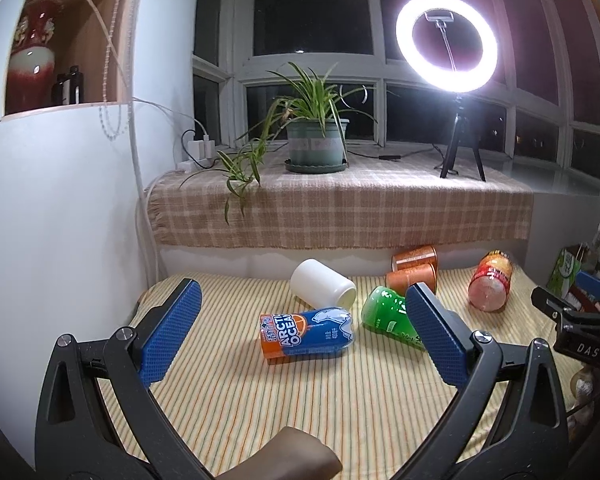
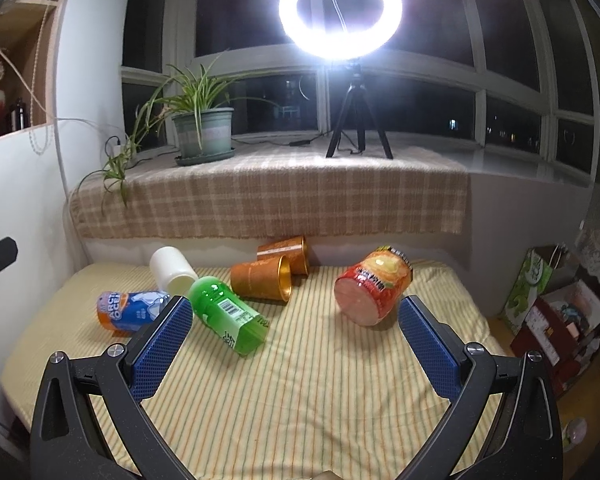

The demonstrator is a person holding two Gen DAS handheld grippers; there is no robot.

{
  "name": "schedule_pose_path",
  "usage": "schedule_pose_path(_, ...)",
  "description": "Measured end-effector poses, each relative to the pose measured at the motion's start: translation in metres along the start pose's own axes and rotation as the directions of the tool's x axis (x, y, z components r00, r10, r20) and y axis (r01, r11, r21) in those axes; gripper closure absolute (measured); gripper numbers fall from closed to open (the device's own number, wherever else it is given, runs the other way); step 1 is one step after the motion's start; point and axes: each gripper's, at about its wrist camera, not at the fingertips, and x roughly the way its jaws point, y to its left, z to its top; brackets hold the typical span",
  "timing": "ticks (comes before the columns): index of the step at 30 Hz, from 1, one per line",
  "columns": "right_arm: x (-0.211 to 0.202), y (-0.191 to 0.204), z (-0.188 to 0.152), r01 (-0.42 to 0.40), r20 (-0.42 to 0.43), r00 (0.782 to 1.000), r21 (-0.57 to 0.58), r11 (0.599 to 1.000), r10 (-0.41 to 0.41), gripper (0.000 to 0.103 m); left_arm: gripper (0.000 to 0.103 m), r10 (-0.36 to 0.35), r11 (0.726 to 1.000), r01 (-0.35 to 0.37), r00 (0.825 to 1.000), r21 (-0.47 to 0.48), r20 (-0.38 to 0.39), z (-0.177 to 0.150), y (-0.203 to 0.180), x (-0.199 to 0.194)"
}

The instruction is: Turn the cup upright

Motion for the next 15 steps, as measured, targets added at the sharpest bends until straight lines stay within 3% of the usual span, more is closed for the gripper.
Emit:
schedule_pose_path(8,0.013,-0.011,-0.011,0.016,-0.044,0.999,0.029,0.999,-0.014,0.001,0.0,-0.086,0.988,0.091,0.995,0.124,-0.043,0.005,-0.02,0.033)
schedule_pose_path(15,0.021,-0.022,-0.022,0.036,-0.071,0.997,0.049,0.998,-0.033,0.001,0.0,-0.205,0.948,0.23,0.97,0.222,-0.134,0.015,-0.044,0.084)
